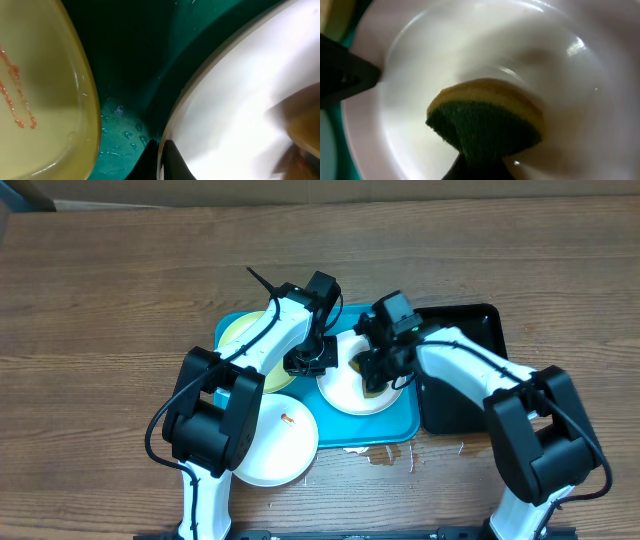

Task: Clean dirty plates on tray and stack at the side
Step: 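Scrub the held white plate with the sponge in the right gripper, then return the sponge to the black tray and withdraw the right gripper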

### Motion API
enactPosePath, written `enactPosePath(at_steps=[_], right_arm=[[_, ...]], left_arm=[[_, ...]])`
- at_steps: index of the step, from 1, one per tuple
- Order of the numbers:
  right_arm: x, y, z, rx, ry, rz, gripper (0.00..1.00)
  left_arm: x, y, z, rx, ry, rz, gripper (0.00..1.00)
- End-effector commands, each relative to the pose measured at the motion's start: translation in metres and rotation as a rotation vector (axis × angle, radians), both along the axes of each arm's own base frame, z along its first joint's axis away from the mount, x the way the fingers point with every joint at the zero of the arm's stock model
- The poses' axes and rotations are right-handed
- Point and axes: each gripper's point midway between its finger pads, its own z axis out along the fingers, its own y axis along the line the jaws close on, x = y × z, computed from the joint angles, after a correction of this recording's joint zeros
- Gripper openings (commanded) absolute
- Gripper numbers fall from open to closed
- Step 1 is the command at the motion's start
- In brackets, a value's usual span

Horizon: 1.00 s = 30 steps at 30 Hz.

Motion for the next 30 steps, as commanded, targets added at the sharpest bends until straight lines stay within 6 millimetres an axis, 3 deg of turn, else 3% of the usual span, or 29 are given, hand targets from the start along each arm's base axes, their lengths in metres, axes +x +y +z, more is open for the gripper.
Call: enactPosePath(at_steps=[1, 6, 10, 11, 14, 20, 23, 26, 30], right_arm=[[0.023, 0.017, 0.056, 0.215, -0.025, 0.000, 0.04], [0.044, -0.017, 0.105, 0.238, -0.070, -0.087, 0.04], [0.054, -0.066, 0.120, 0.226, -0.076, -0.209, 0.04], [0.055, -0.092, 0.118, 0.202, -0.054, -0.278, 0.04], [0.052, -0.135, 0.106, 0.139, -0.001, -0.389, 0.04], [0.040, -0.180, 0.073, 0.015, 0.044, -0.496, 0.04], [0.032, -0.193, 0.048, -0.065, 0.046, -0.519, 0.04], [0.029, -0.192, 0.026, -0.061, 0.039, -0.543, 0.04], [0.030, -0.193, 0.012, -0.046, 0.021, -0.585, 0.05]], left_arm=[[-0.001, 0.010, -0.009, 0.046, 0.005, -0.015, 0.04], [-0.001, 0.010, -0.009, 0.046, 0.005, -0.015, 0.04], [-0.001, 0.010, -0.009, 0.046, 0.005, -0.015, 0.04], [-0.001, 0.010, -0.009, 0.046, 0.005, -0.015, 0.04], [0.000, 0.010, -0.009, 0.046, 0.005, -0.015, 0.05], [0.000, 0.010, -0.009, 0.045, 0.003, -0.015, 0.09], [-0.001, 0.009, -0.008, 0.042, 0.007, -0.015, 0.10], [-0.001, 0.010, -0.008, 0.043, 0.007, -0.015, 0.10], [-0.001, 0.010, -0.008, 0.043, 0.008, -0.015, 0.10]])
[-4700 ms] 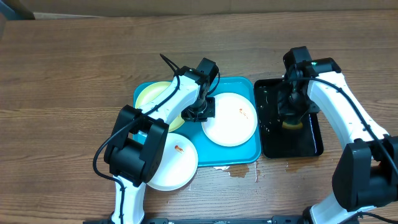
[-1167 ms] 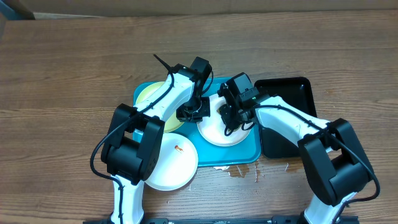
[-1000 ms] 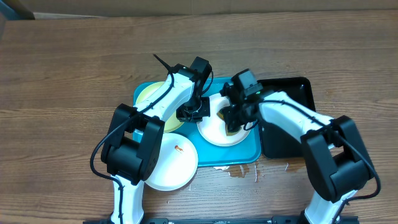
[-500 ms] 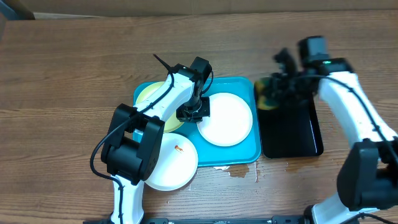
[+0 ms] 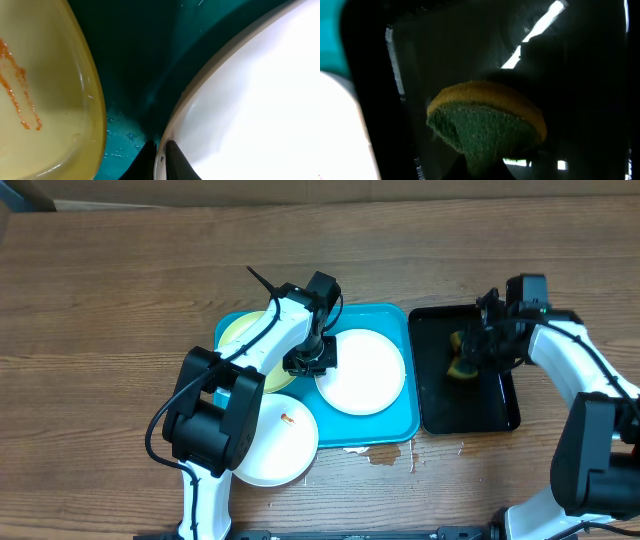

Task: Clean dirty plates on tray and stack at the side
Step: 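Return the sponge to the black tray and withdraw the right gripper, then lift the white plate with the left gripper and carry it left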

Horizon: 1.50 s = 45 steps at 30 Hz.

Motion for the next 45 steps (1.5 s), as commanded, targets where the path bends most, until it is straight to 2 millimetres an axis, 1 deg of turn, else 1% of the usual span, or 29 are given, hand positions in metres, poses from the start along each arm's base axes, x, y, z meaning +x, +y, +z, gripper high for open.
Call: enactPosePath(at_steps=[1, 3, 6, 8, 9, 11, 14, 16, 17, 18, 21, 22, 23, 24, 26, 28, 29, 30, 31, 32, 33, 34, 35, 36, 40, 41, 43, 45], right_arm=[[0.000, -0.002, -0.008, -0.011, -0.001, -0.046, 0.07], [0.000, -0.002, -0.008, -0.011, -0.003, -0.046, 0.15], [0.000, -0.003, -0.008, -0.015, -0.004, -0.046, 0.30], [0.000, -0.007, -0.010, -0.040, -0.001, -0.053, 0.51], [0.000, -0.011, -0.011, -0.059, 0.000, -0.058, 0.57], [0.002, -0.012, -0.010, -0.066, -0.008, -0.060, 0.60], [0.006, -0.013, -0.007, -0.065, -0.019, -0.062, 0.60], [0.013, -0.011, 0.000, -0.054, -0.039, -0.059, 0.60], [0.017, -0.009, 0.005, -0.040, -0.053, -0.055, 0.60], [0.025, -0.005, 0.017, -0.015, -0.080, -0.048, 0.60], [0.041, -0.006, 0.045, -0.018, -0.116, -0.050, 0.60], [0.046, -0.012, 0.057, -0.036, -0.126, -0.063, 0.63], [0.051, -0.019, 0.066, -0.055, -0.133, -0.088, 0.68], [0.054, -0.026, 0.073, -0.071, -0.136, -0.116, 0.70], [0.058, -0.042, 0.086, -0.084, -0.145, -0.153, 0.72], [0.058, -0.059, 0.090, -0.087, -0.147, -0.194, 0.73], [0.056, -0.080, 0.090, -0.085, -0.139, -0.263, 0.80], [0.054, -0.093, 0.089, -0.088, -0.135, -0.298, 0.83], [0.052, -0.104, 0.089, -0.090, -0.134, -0.326, 0.89], [0.049, -0.119, 0.089, -0.092, -0.132, -0.363, 1.00], [0.045, -0.134, 0.089, -0.094, -0.127, -0.399, 1.00], [0.041, -0.142, 0.088, -0.094, -0.120, -0.419, 1.00], [0.037, -0.154, 0.088, -0.096, -0.117, -0.448, 1.00], [0.033, -0.169, 0.088, -0.099, -0.119, -0.485, 1.00], [0.021, -0.198, 0.088, -0.104, -0.116, -0.561, 1.00], [0.019, -0.203, 0.088, -0.105, -0.115, -0.573, 1.00], [0.014, -0.212, 0.088, -0.107, -0.114, -0.598, 1.00], [0.011, -0.219, 0.088, -0.107, -0.113, -0.615, 1.00]], left_arm=[[-0.002, 0.007, -0.008, 0.029, 0.013, -0.010, 0.11], [-0.002, 0.007, -0.008, 0.029, 0.013, -0.010, 0.11], [-0.002, 0.007, -0.008, 0.029, 0.012, -0.010, 0.13], [-0.002, 0.007, -0.008, 0.029, 0.013, -0.010, 0.13], [-0.002, 0.007, -0.008, 0.029, 0.013, -0.010, 0.14], [-0.002, 0.007, -0.008, 0.026, 0.014, -0.010, 0.16], [-0.002, 0.007, -0.008, 0.026, 0.015, -0.010, 0.20], [-0.002, 0.007, -0.008, 0.026, 0.015, -0.010, 0.25], [-0.002, 0.007, -0.008, 0.026, 0.015, -0.010, 0.26], [-0.002, 0.007, -0.008, 0.026, 0.014, -0.010, 0.28], [-0.001, 0.006, -0.008, 0.024, 0.012, -0.009, 0.30], [-0.001, 0.006, -0.008, 0.024, 0.011, -0.009, 0.30], [-0.001, 0.006, -0.008, 0.024, 0.011, -0.009, 0.30], [-0.001, 0.006, -0.008, 0.024, 0.009, -0.006, 0.30], [0.001, 0.005, -0.008, 0.021, 0.004, -0.006, 0.30], [0.002, 0.005, -0.008, 0.018, -0.002, -0.006, 0.30], [0.004, 0.004, -0.008, 0.014, -0.009, -0.002, 0.30], [0.005, 0.003, -0.008, 0.013, -0.012, 0.001, 0.30], [0.005, 0.002, -0.008, 0.008, -0.015, 0.001, 0.30], [0.006, 0.001, -0.008, 0.003, -0.017, 0.001, 0.30], [0.007, 0.001, -0.008, 0.002, -0.019, 0.001, 0.31], [0.007, 0.001, -0.008, 0.002, -0.019, 0.001, 0.31], [0.007, 0.001, -0.008, 0.001, -0.020, 0.001, 0.31], [0.007, 0.000, -0.008, 0.000, -0.022, 0.001, 0.31], [0.009, 0.000, -0.008, -0.003, -0.030, 0.001, 0.31], [0.009, 0.000, -0.008, -0.004, -0.030, 0.001, 0.33], [0.010, -0.001, -0.008, -0.004, -0.033, 0.001, 0.44], [0.010, -0.001, -0.008, -0.004, -0.032, 0.001, 0.45]])
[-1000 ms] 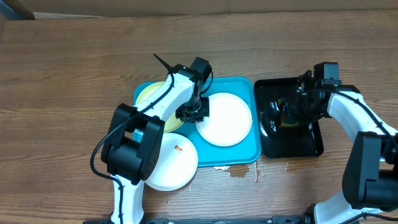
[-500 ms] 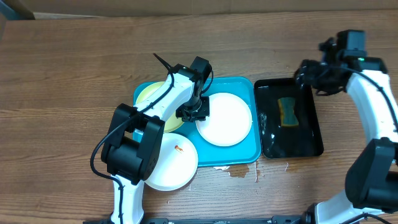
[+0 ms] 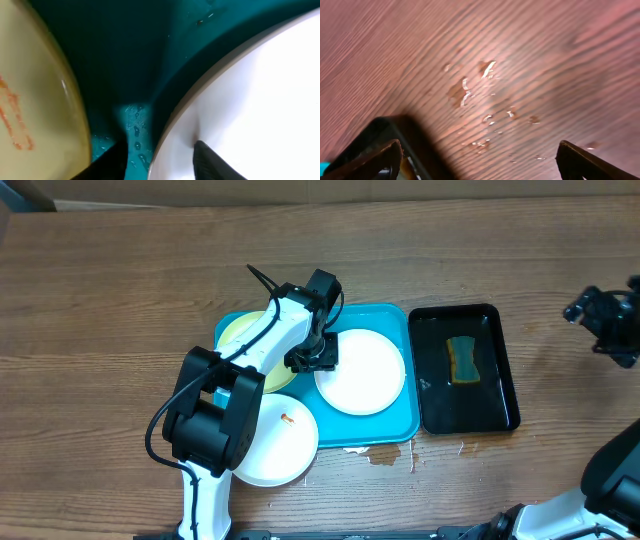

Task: Clean dirty plates on tray and stack at the side
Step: 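Lift the white plate with the left gripper and carry it left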

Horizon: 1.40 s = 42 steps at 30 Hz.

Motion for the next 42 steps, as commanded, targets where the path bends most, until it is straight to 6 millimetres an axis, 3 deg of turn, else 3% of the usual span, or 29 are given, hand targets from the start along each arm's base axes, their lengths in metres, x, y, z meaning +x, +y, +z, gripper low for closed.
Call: enactPosePath(at_steps=[1, 5, 9, 10, 13, 15, 25, 30, 35, 42], right_arm=[[-0.002, -0.010, 0.007, -0.010, -0.016, -0.026, 1.00], [-0.003, -0.011, 0.007, -0.010, -0.016, -0.030, 1.00], [-0.002, -0.011, 0.007, -0.010, -0.016, -0.029, 1.00], [-0.002, -0.011, 0.007, -0.010, -0.016, -0.029, 1.00], [-0.002, -0.011, 0.007, -0.010, -0.016, -0.029, 1.00], [-0.002, -0.011, 0.007, -0.010, -0.016, -0.029, 1.00], [-0.002, -0.011, 0.007, -0.010, -0.016, -0.029, 1.00], [-0.002, -0.011, 0.007, -0.010, -0.017, -0.029, 1.00], [-0.002, -0.011, 0.007, -0.010, -0.017, -0.029, 1.00], [-0.002, -0.011, 0.007, -0.010, -0.017, -0.029, 1.00]], left_arm=[[-0.003, 0.004, -0.008, 0.014, 0.022, 0.011, 0.45], [-0.006, 0.006, -0.008, 0.020, 0.034, 0.011, 0.38], [-0.009, 0.003, -0.008, 0.009, 0.049, 0.009, 0.05], [-0.009, 0.001, -0.007, 0.000, 0.049, 0.008, 0.04], [-0.005, -0.004, -0.002, -0.024, 0.041, 0.007, 0.04], [0.004, -0.005, 0.013, -0.030, 0.029, 0.015, 0.04], [0.035, -0.010, 0.114, -0.066, -0.066, -0.060, 0.04], [0.042, -0.012, 0.150, -0.067, -0.122, -0.051, 0.04], [0.053, -0.033, 0.169, -0.085, -0.221, -0.064, 0.04], [0.057, -0.077, 0.177, -0.026, -0.384, -0.147, 0.04]])
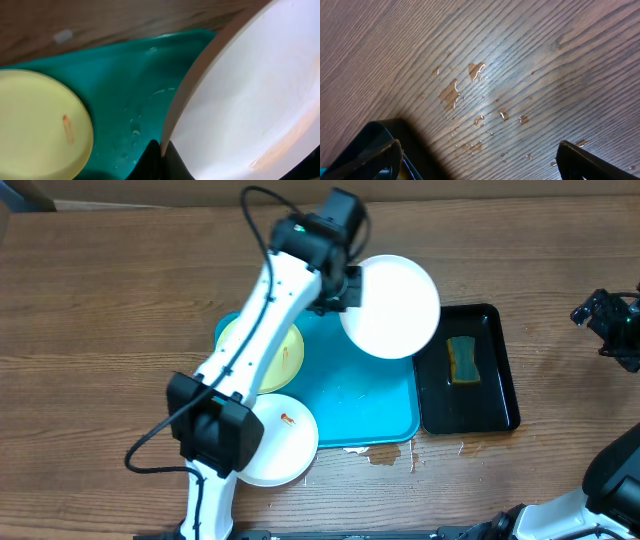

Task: Clean dirty plates on tray and stack at the side
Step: 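Lift the white plate with the left gripper and carry it left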

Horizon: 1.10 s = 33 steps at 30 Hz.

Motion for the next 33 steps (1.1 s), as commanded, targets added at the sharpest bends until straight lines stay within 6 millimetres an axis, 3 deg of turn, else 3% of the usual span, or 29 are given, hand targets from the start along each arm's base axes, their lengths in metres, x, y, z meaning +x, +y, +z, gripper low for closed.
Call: enactPosePath(at_steps=[1, 7, 14, 21, 26, 33], right_arm=[[0.002, -0.003, 0.007, -0.011, -0.018, -0.006, 1.00], [0.002, -0.003, 0.007, -0.011, -0.018, -0.006, 1.00], [0.002, -0.003, 0.007, -0.011, -0.018, -0.006, 1.00], [0.002, -0.003, 0.007, -0.011, -0.018, -0.006, 1.00], [0.002, -0.003, 0.007, -0.011, -0.018, -0.006, 1.00], [0.002, -0.003, 0.007, -0.011, -0.018, -0.006, 1.00]], left_arm=[[-0.002, -0.025, 0.012, 0.059, -0.114, -0.026, 0.04], [-0.014, -0.055, 0.027, 0.255, -0.330, -0.078, 0.04], [-0.037, -0.087, 0.068, 0.484, -0.646, -0.111, 0.04], [-0.065, -0.120, 0.101, 0.596, -0.848, -0.197, 0.04], [-0.076, -0.130, 0.121, 0.662, -0.951, -0.205, 0.04], [-0.079, -0.132, 0.126, 0.666, -0.977, -0.189, 0.04]])
